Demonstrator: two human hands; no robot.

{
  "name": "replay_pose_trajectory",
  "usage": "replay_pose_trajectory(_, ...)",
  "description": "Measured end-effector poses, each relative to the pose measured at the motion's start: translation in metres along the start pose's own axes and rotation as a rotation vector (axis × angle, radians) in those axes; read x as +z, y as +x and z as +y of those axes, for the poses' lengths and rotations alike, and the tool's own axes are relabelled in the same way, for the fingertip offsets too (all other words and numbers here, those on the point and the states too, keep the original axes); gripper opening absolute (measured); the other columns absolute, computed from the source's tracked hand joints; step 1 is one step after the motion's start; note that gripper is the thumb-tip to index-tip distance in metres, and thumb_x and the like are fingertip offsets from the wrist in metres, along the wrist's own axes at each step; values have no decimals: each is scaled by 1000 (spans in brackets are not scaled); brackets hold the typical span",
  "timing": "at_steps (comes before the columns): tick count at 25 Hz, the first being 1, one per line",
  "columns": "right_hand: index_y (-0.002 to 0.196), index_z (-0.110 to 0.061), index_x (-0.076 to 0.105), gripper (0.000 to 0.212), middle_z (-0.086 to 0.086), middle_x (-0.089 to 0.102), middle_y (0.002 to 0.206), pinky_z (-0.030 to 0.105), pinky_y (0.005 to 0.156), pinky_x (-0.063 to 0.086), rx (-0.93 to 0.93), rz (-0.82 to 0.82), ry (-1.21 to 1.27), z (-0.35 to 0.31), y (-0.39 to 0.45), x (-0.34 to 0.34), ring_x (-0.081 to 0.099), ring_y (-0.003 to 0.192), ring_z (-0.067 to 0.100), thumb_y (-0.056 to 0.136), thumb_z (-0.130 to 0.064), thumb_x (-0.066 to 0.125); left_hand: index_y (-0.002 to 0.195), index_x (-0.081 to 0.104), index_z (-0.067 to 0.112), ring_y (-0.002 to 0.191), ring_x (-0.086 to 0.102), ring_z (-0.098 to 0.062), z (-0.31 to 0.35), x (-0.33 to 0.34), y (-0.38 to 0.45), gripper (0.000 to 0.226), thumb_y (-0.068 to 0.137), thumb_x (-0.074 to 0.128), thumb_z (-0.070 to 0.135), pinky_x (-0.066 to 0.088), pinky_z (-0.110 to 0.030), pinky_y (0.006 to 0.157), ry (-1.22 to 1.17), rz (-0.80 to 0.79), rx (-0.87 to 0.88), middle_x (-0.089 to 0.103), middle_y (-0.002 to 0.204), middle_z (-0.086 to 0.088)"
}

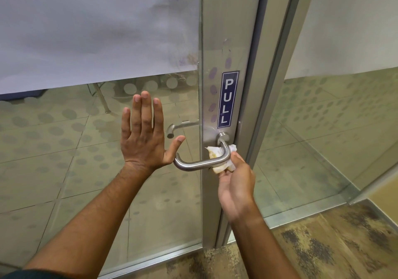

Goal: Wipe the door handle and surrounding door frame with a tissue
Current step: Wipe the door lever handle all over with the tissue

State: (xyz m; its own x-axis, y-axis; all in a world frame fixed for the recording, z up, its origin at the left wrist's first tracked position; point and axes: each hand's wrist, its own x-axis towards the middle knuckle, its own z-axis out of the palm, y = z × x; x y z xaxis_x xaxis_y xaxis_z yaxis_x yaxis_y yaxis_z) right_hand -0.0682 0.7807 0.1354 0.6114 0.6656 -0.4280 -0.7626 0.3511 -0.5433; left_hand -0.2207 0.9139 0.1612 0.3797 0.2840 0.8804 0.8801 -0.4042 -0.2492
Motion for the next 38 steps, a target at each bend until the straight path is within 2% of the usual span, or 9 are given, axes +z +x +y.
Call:
replay_pose_trajectory(4,118,-4,64,24,10,75,103,38,86,57,-80,-62,-180,11,-8,-25,72,96,25,97,-4,54,156,9,0,153,-18,-24,-1,2,-1,97,92,34,70,-6,-42,125,11,14,13,-21,165,-13)
replay_pose_trajectory(9,112,-19,70,24,0,73,103,11,68,54,-513,145,-524,-3,18,-46,70,82,-5,93,-6,63,158,-7,5,153,-18,-24,-1,2,-2,100,93,31,70,-5,-43,125,6,26,28,-26,164,-8)
replay_pose_trajectory(15,120,-13,65,40,-3,70,113,12,91,50,-1070,-120,-1024,9,40,-27,65,105,1,83,1,73,158,-11,7,153,-20,-23,0,1,-1,101,92,32,70,-7,-42,125,-10,17,35,-28,163,-7)
replay_pose_trajectory(19,125,-9,64,42,3,71,115,13,92,50,-1059,-119,-1196,19,48,-36,67,100,8,85,-2,73,158,-6,5,153,-20,-24,-1,2,1,101,92,31,71,-8,-42,125,8,18,30,-23,164,-13)
replay_pose_trajectory(22,129,-21,61,45,1,73,85,19,63,51,-939,-46,-1276,35,39,-43,58,62,2,90,1,62,158,2,3,153,-18,-24,0,3,-1,99,92,31,71,-7,-41,125,6,26,22,-4,162,-21)
replay_pose_trajectory(24,129,-21,63,50,9,74,92,26,69,54,-903,-19,-1292,48,34,-39,67,74,20,87,6,59,154,13,-1,153,-16,-24,0,4,-1,97,92,33,70,-5,-42,125,9,35,17,9,156,-23)
replay_pose_trajectory(27,102,-2,73,32,18,73,95,45,69,61,-979,-89,-1359,63,23,-32,69,82,36,77,15,61,151,18,-2,154,-15,-24,0,4,0,95,91,33,69,-3,-43,125,9,35,13,13,154,-25)
replay_pose_trajectory(30,76,3,72,15,13,73,79,40,59,61,-1116,-160,-1425,57,25,-38,70,66,26,72,17,67,153,16,-2,154,-15,-25,0,3,-1,96,91,34,69,-3,-43,125,11,28,13,10,156,-24)
replay_pose_trajectory(38,120,-7,66,31,-5,69,107,20,86,56,-1042,-15,-937,-4,18,-37,69,98,12,90,-2,65,158,3,4,154,-15,-24,-1,-6,-1,98,91,40,64,-6,-42,125,-93,-25,17,-20,166,-9)
